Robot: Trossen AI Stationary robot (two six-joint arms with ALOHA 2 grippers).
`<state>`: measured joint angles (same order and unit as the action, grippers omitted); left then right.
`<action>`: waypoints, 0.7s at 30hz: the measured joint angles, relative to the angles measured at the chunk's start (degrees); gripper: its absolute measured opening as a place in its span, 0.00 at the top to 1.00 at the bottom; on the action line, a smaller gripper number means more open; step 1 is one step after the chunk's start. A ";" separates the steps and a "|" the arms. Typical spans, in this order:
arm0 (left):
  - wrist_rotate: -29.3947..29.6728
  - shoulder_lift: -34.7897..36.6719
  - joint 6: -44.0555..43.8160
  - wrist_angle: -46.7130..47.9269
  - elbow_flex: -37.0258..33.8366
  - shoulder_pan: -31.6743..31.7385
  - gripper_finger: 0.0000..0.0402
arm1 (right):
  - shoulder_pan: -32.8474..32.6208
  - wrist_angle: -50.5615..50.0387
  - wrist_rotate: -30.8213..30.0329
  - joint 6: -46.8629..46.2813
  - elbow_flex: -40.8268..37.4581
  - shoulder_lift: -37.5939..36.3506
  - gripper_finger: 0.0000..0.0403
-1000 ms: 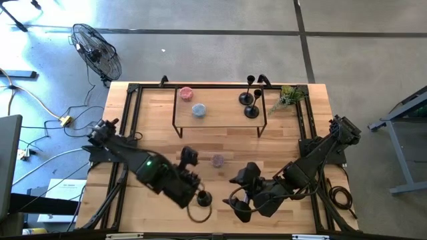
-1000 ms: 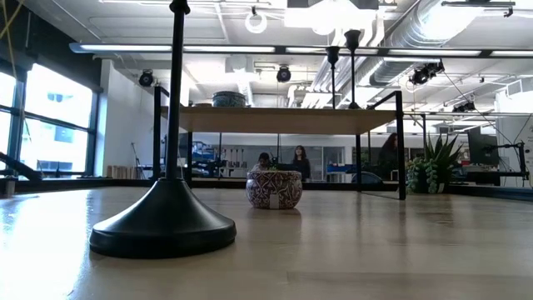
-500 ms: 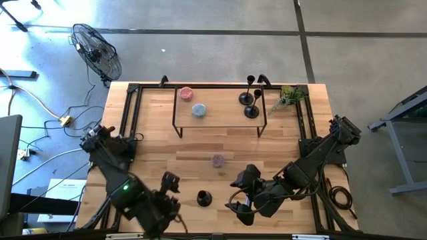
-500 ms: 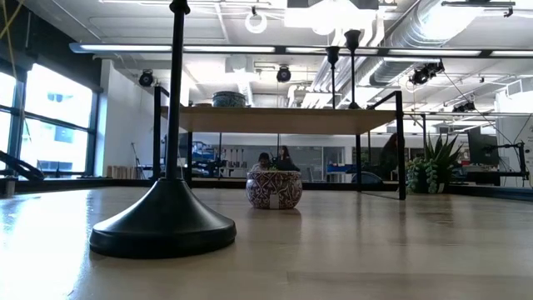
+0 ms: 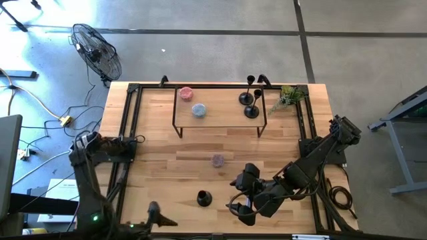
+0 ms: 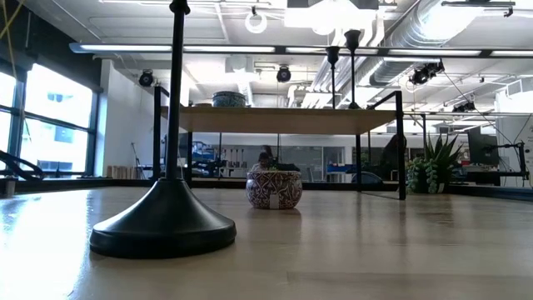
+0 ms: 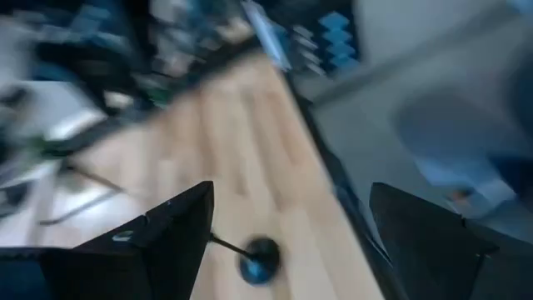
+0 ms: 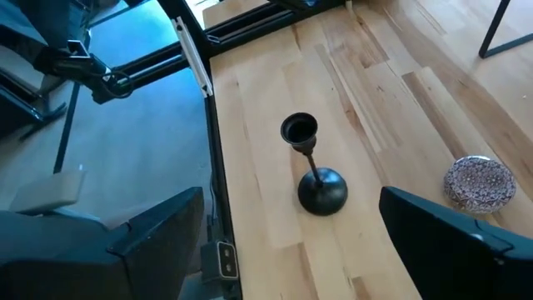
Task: Pick & Place candle stick holders
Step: Put the black candle holder on the shelf
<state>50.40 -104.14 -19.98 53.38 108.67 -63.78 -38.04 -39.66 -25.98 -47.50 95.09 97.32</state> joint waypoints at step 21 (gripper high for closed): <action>33.50 0.04 -17.26 -27.51 -31.16 -2.40 0.25 | -5.98 -1.38 -19.49 10.42 -0.43 0.04 0.11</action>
<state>83.90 -104.09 -37.24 25.87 77.51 -66.18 -44.03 -41.04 -45.47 -37.08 94.65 97.36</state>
